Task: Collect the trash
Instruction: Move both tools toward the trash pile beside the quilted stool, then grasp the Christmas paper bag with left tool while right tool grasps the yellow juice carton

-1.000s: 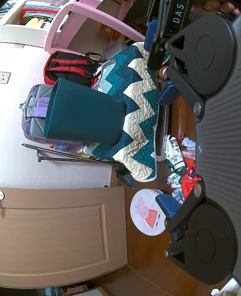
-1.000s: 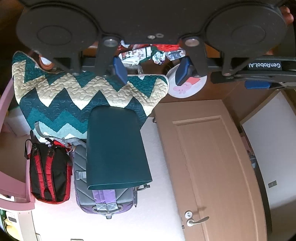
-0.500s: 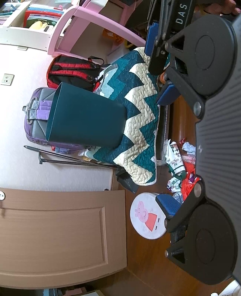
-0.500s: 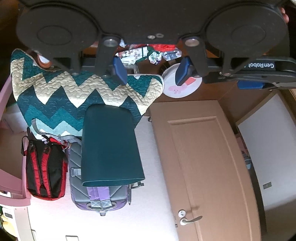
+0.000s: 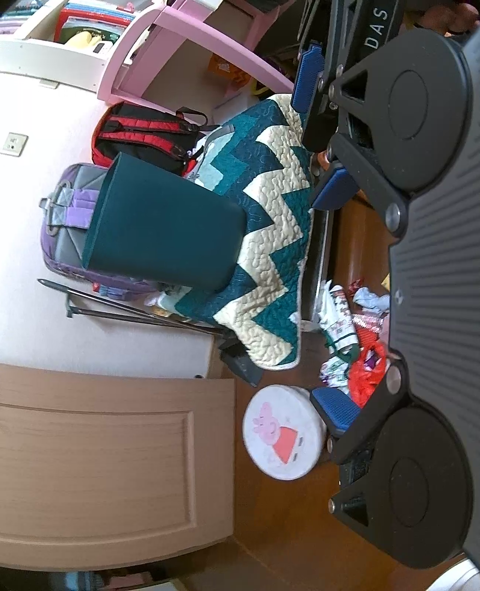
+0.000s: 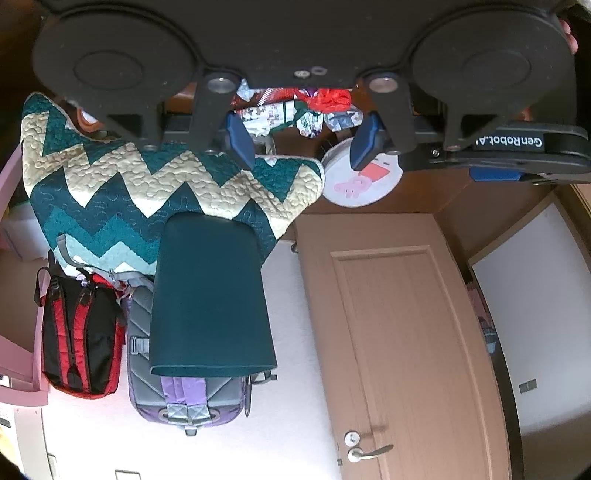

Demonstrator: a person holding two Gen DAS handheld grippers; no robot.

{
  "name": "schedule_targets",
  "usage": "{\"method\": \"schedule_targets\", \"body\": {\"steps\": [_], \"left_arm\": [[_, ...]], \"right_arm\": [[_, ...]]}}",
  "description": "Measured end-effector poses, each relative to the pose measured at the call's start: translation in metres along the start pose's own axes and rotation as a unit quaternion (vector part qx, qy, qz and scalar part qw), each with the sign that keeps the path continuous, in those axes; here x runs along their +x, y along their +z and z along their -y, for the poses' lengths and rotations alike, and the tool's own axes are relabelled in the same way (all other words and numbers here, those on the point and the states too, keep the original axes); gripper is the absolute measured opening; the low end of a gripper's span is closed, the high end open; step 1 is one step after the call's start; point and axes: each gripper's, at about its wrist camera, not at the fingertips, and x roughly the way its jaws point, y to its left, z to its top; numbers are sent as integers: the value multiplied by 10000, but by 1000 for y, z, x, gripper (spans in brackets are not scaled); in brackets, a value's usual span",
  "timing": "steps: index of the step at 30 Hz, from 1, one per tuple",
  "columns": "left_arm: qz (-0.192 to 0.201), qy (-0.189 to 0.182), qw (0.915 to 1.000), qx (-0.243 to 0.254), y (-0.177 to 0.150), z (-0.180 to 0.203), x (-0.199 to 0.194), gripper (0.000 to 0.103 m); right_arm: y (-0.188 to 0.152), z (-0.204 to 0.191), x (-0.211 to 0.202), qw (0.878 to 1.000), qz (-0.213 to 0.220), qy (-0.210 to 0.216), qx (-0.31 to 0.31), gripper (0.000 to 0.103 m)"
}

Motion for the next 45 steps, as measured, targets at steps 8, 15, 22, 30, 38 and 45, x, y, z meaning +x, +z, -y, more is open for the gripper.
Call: {"method": "schedule_targets", "body": {"steps": [8, 15, 22, 30, 38, 45], "left_arm": [[-241, 123, 9996, -74, -1, -8, 15, 103], [-394, 279, 9988, -100, -1, -12, 29, 103], [-597, 268, 9979, -31, 2, -13, 50, 103], [-867, 457, 9950, -170, 11, -30, 97, 103], [-1205, 621, 9892, -561, 30, -72, 168, 103], [-1694, 788, 9820, -279, 39, -97, 251, 103]], "right_arm": [[0, 2, 20, 9995, -311, 63, 20, 57], [0, 4, 38, 9985, -515, 184, 0, 57], [2, 9, 54, 9974, -679, 217, -116, 57], [11, 39, 107, 9954, -924, 143, 207, 57], [-1, 74, 186, 9885, -1449, 37, 422, 57], [-25, 109, 258, 9779, -1977, 53, 684, 57]]}}
